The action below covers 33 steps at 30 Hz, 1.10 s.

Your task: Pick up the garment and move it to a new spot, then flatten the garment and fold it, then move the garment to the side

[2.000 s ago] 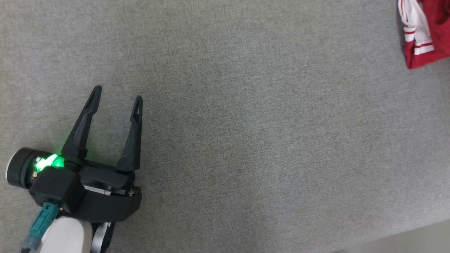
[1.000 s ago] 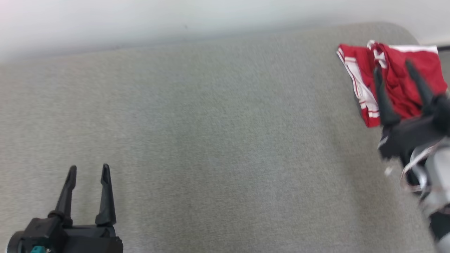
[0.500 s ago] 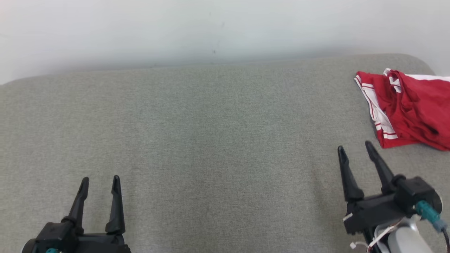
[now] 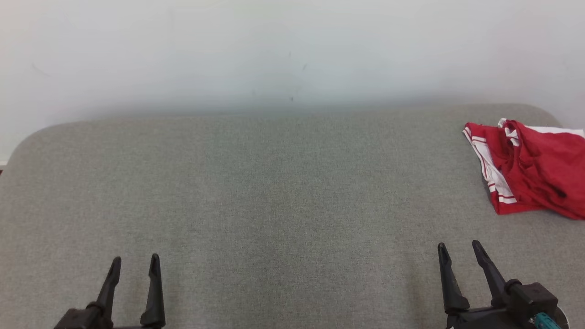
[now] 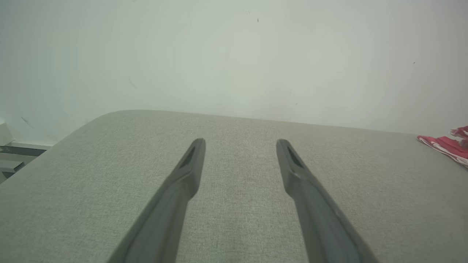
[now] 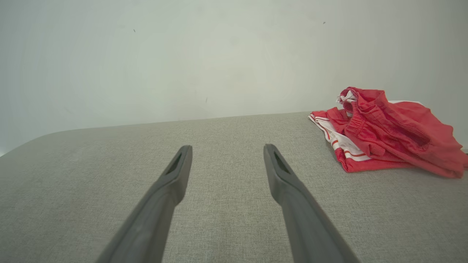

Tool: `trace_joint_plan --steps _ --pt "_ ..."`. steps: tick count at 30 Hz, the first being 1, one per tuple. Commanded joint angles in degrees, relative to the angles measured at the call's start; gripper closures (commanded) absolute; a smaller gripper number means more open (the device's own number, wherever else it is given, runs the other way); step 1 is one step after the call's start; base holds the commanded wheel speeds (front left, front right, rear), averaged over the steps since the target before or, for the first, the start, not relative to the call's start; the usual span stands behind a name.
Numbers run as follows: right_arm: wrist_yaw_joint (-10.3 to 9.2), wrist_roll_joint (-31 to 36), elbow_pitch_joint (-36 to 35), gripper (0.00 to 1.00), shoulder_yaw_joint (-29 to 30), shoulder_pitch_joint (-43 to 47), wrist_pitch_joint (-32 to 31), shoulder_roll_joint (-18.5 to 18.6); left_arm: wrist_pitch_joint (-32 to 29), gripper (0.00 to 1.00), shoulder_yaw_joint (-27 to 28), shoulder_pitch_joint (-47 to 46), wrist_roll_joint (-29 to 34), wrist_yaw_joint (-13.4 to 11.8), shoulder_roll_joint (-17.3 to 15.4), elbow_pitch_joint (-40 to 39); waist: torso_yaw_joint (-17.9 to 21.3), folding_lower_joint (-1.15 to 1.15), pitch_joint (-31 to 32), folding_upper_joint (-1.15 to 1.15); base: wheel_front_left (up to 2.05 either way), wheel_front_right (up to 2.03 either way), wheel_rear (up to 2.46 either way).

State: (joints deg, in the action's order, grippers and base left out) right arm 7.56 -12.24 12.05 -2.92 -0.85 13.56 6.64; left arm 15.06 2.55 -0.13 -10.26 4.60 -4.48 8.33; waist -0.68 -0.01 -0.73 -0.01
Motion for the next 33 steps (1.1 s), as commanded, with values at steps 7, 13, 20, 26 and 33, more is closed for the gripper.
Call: trace_joint_plan --steps 7,13,20,26,33 --pt "-0.19 0.8 0.2 0.0 0.8 0.7 -0.7 -0.7 0.1 0.0 0.0 1.7 0.0 0.4 0.3 0.4 -0.4 0.01 2.0 0.01 0.0 0.0 0.0" --pt "-0.19 0.5 0.7 0.0 1.0 0.1 -0.6 -0.8 0.1 0.0 0.1 1.2 0.0 0.7 0.3 0.7 -0.6 0.01 2.3 0.01 0.0 0.0 0.0" --pt "0.0 0.5 2.3 1.0 0.9 1.0 -0.8 -0.9 -0.2 1.0 0.5 1.7 -0.2 0.5 0.4 2.3 -0.7 0.01 2.5 0.01 0.0 0.0 0.0" --pt "-0.01 -5.4 2.8 1.0 1.7 0.7 -2.4 -1.1 -2.4 1.0 1.3 0.7 -5.9 0.6 0.6 3.5 -0.7 0.01 2.4 0.01 0.0 0.0 0.0" --pt "-0.01 -12.8 2.6 1.0 2.4 0.1 -4.1 -1.4 -4.1 1.0 1.3 0.3 -13.6 0.9 0.7 3.4 -0.6 0.01 2.3 0.01 0.0 0.0 0.0"
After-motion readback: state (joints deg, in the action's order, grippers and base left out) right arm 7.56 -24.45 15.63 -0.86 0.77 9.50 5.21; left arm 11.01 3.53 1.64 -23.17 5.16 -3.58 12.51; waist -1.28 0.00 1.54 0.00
